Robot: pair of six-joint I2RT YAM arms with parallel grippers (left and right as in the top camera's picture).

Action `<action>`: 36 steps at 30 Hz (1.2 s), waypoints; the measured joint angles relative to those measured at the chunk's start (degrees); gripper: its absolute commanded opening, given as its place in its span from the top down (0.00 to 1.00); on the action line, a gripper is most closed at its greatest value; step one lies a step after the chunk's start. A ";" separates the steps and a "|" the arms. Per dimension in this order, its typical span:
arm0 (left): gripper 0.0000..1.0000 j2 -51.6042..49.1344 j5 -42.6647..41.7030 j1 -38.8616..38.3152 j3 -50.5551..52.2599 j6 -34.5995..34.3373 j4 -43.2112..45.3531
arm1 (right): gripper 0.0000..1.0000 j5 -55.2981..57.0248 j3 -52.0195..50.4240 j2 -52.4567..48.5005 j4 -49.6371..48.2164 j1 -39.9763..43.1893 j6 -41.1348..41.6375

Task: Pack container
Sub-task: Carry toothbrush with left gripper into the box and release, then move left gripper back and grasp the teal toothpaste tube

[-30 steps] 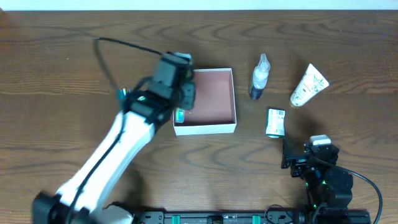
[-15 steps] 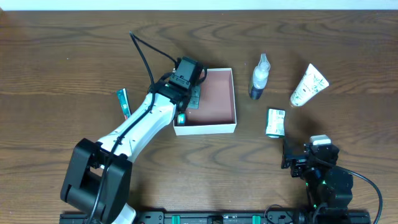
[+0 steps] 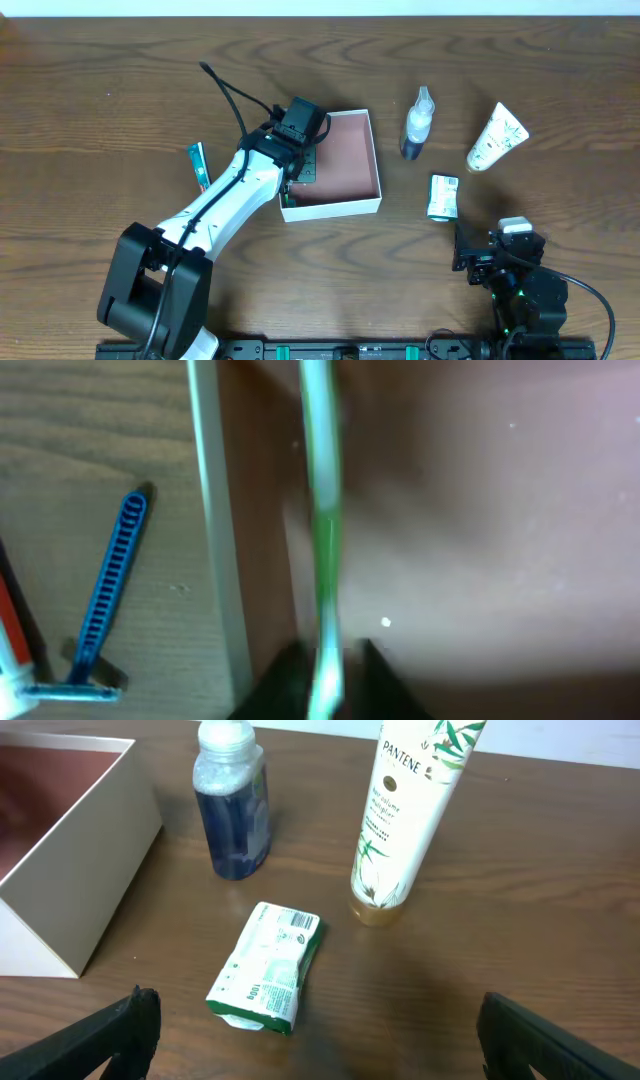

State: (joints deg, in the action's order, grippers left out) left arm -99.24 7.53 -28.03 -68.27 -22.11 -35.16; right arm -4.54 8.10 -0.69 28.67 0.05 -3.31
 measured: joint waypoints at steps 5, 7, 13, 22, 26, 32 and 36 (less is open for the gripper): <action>0.37 0.11 -0.09 -0.11 0.00 -0.98 -0.02 | 0.01 0.00 0.00 0.00 0.00 0.00 0.02; 0.36 0.66 -0.07 -0.11 0.00 -1.09 -0.09 | 0.01 0.00 0.00 0.00 0.00 0.00 0.02; 0.29 9.16 -0.07 -0.02 0.00 -1.20 -1.64 | 0.01 0.00 0.00 0.00 0.00 0.00 0.02; 0.29 18.58 3.45 8.87 -0.11 3.45 -10.62 | 0.01 0.00 0.00 0.00 0.00 0.00 0.02; 0.29 13.64 4.00 17.07 -0.11 4.59 -10.49 | 0.01 0.00 0.00 0.00 0.00 0.00 0.02; 0.29 1.36 2.32 26.38 -0.11 5.53 -6.67 | 0.01 0.00 0.00 0.00 0.00 0.00 0.02; 0.32 -3.63 0.52 29.35 -0.09 6.29 -4.24 | 0.01 0.00 0.00 0.00 0.00 0.00 0.02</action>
State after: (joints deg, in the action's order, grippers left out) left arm -102.87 8.05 1.32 -68.36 -15.81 -39.40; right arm -4.54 8.10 -0.69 28.67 0.05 -3.29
